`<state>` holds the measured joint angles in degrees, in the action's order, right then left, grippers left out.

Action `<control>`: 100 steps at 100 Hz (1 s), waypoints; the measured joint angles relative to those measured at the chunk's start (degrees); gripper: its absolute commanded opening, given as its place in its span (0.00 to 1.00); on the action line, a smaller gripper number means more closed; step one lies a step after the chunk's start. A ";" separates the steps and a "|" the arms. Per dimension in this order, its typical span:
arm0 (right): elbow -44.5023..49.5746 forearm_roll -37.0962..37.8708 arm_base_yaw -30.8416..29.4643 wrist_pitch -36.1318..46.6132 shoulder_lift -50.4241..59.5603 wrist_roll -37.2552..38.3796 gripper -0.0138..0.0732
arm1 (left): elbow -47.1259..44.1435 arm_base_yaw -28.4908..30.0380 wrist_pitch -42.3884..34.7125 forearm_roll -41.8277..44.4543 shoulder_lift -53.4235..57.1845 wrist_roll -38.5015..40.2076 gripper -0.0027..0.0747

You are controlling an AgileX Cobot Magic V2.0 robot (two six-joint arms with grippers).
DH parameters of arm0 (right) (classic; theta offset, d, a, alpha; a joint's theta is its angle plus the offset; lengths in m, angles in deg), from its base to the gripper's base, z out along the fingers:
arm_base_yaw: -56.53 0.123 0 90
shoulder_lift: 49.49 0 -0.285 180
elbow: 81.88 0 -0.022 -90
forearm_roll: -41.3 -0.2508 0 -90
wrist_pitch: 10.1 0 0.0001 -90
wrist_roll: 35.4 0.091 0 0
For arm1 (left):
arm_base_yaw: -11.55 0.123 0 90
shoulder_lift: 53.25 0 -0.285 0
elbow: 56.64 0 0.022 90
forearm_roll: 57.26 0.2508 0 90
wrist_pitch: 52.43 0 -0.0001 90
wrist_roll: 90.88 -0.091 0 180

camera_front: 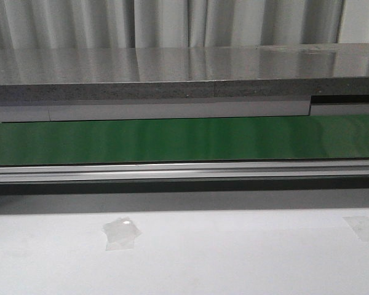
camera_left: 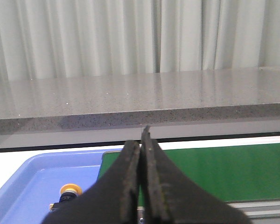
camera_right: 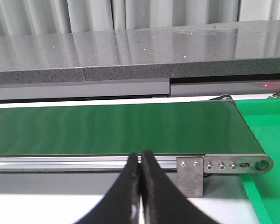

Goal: Move button from left to right
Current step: 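Lower the left gripper toward the yellow-capped button in the blue tray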

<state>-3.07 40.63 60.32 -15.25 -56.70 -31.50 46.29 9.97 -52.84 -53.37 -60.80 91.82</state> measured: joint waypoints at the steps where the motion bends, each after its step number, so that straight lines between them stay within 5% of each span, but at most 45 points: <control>1: 0.00 0.00 0.00 0.00 0.00 0.00 0.08 | 0.00 0.00 0.00 0.00 0.00 0.00 0.01; 66: 0.00 0.00 0.00 0.00 0.00 0.00 0.08 | 0.91 0.00 3.57 -2.00 0.00 0.00 0.01; 100: 0.00 0.00 0.00 0.00 0.00 0.00 0.08 | 18.89 0.10 16.39 -2.45 -14.49 0.00 0.01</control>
<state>-3.07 40.63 60.32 -15.25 -56.70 -31.50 65.18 10.07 -36.45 -55.82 -75.29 91.82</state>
